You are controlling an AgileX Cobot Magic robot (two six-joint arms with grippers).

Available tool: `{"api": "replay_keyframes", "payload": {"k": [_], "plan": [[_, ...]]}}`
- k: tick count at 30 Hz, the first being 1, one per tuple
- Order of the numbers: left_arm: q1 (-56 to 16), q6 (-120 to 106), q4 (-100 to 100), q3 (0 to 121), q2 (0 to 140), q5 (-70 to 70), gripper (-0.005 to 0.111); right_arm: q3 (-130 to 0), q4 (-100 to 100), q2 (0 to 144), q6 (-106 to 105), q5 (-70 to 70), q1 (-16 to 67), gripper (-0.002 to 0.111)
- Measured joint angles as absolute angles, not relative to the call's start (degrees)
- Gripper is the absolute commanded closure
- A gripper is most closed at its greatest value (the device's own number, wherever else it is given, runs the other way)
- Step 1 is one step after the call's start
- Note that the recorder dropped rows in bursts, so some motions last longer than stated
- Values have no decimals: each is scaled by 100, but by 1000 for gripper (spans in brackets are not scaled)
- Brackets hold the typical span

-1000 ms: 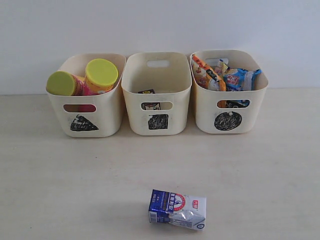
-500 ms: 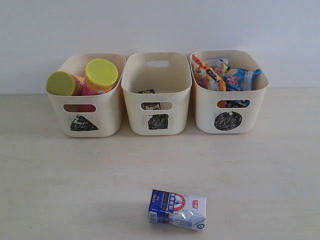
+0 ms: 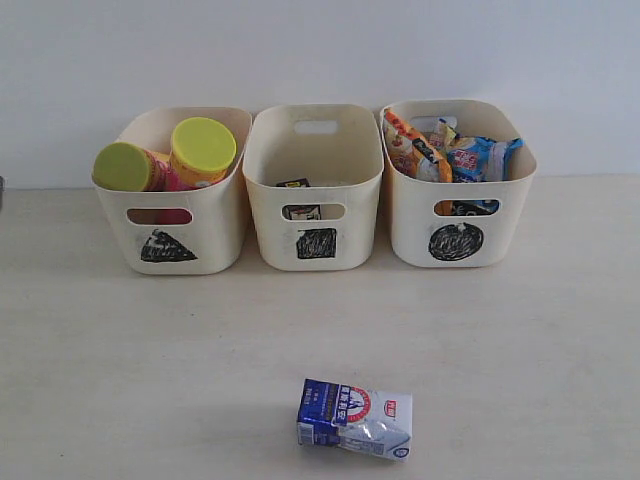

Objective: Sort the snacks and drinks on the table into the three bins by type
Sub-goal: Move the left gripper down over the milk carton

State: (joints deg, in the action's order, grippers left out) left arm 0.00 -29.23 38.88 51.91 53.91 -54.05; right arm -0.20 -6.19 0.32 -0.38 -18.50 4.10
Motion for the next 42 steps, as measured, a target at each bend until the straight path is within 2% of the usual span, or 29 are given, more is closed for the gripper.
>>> {"api": "replay_keyframes", "payload": {"k": [5,14,16,23,28,34,42], "plan": [[-302,-3051,4044,5226,6104,-5757,101,-20,-619,32,-38,-1850,410,108],[-1594,-3351,4130,5249,6769,-5552,79,-20,-619,32,-38,-1828,410,108],[-1818,-3351,4130,5325,6975,-5531,72,-20,-619,32,-38,-1828,410,108],[-2676,-3691,4118,5977,7835,-5652,31,-20,-619,32,-38,-1818,410,108],[-3302,-4403,3742,6379,8439,-5629,26,-20,-619,32,-38,-1818,410,108],[-3909,-5154,2808,6514,9138,-5371,10,-20,-619,32,-38,-1818,410,108],[-4461,-6371,2479,6514,9845,-4467,9,-20,-619,32,-38,-1818,410,108]]}}
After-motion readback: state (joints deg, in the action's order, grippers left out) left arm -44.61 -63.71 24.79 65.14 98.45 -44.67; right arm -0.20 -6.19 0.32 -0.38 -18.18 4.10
